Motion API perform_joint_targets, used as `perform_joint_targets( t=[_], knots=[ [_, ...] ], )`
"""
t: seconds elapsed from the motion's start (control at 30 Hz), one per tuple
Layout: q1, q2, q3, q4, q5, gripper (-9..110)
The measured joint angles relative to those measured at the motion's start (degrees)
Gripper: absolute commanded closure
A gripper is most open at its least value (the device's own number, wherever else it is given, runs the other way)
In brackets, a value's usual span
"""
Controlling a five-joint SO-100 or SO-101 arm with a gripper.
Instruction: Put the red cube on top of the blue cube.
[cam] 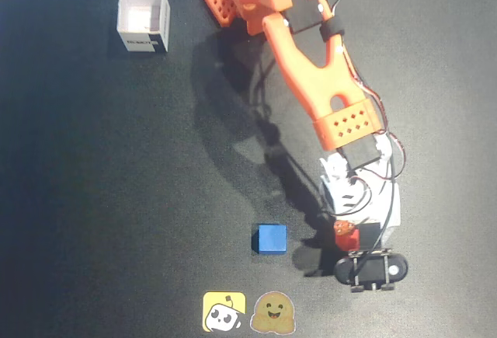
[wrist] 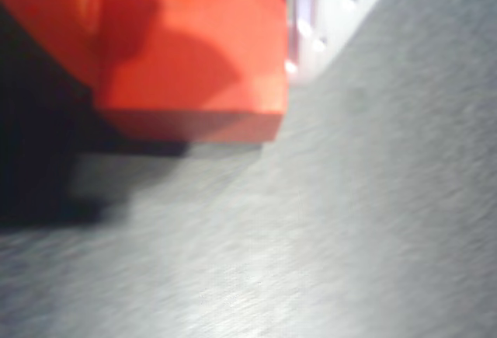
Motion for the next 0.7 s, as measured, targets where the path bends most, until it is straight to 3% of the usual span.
perform_joint_targets(
  t=[0.7],
  knots=[
    [7.03,12.3,0.09,13.18,-12.13,95]
  ],
)
